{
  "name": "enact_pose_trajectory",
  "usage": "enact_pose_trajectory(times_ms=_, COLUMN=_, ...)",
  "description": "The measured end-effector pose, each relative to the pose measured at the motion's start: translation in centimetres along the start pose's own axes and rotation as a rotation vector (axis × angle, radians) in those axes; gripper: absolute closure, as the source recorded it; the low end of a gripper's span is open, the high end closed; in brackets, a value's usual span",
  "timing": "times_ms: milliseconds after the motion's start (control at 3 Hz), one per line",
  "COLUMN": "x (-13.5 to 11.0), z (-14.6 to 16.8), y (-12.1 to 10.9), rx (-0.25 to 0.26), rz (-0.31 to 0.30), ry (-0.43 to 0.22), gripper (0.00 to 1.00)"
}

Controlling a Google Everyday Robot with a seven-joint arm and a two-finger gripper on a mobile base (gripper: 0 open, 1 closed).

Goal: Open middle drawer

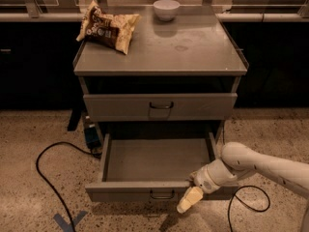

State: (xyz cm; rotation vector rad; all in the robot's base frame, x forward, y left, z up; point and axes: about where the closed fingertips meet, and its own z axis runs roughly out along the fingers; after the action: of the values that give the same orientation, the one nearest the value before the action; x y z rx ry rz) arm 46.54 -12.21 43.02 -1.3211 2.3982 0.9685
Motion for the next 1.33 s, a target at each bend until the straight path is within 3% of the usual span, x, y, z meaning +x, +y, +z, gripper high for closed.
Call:
enact_pose_trajectory(times_ms=333, x=0.9, z=-0.4, y=1.2, rx=-0.039, rz=0.023, ry=0.0, gripper=0.0)
enact_pose_trajectory(times_ms=667, x=0.9, z=-0.4, y=1.2, rx=-0.039, rz=0.023, ry=0.0, gripper=0.0)
enact_pose_trajectory(times_ms=1333, x=1.8, z=0.0, y=2.5, rx=-0.09, rz=0.021, ry=-0.002, gripper=0.0)
